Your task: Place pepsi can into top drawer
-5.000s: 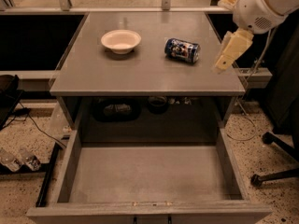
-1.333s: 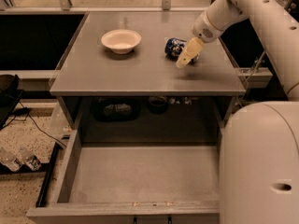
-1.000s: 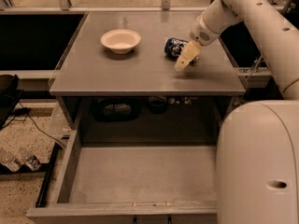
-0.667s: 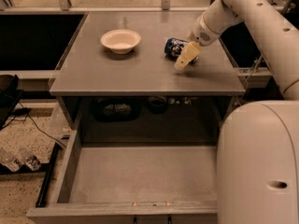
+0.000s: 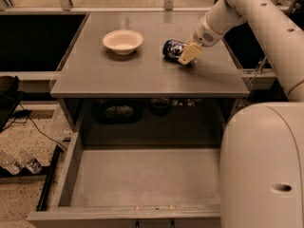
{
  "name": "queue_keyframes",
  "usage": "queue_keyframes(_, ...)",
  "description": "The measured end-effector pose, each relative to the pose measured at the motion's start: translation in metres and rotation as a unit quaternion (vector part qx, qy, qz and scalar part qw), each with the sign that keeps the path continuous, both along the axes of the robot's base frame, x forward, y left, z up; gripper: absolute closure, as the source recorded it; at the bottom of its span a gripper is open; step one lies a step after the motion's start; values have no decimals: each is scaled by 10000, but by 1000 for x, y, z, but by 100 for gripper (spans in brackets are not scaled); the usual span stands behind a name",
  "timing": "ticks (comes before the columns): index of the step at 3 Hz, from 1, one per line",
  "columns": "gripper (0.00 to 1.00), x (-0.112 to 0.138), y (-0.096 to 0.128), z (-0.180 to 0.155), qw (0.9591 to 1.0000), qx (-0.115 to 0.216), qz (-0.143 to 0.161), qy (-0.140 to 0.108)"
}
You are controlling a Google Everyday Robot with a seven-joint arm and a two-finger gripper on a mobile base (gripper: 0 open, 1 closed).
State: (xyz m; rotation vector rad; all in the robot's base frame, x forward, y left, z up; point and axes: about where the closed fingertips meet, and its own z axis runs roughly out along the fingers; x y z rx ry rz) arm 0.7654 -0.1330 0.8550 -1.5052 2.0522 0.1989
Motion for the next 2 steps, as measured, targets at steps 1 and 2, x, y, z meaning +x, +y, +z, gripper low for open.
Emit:
queue_keyframes(1,89,0,0,0,10000,-1,1,1)
queue_keyframes(2,100,-1,1,-2,10000,-10,13,14)
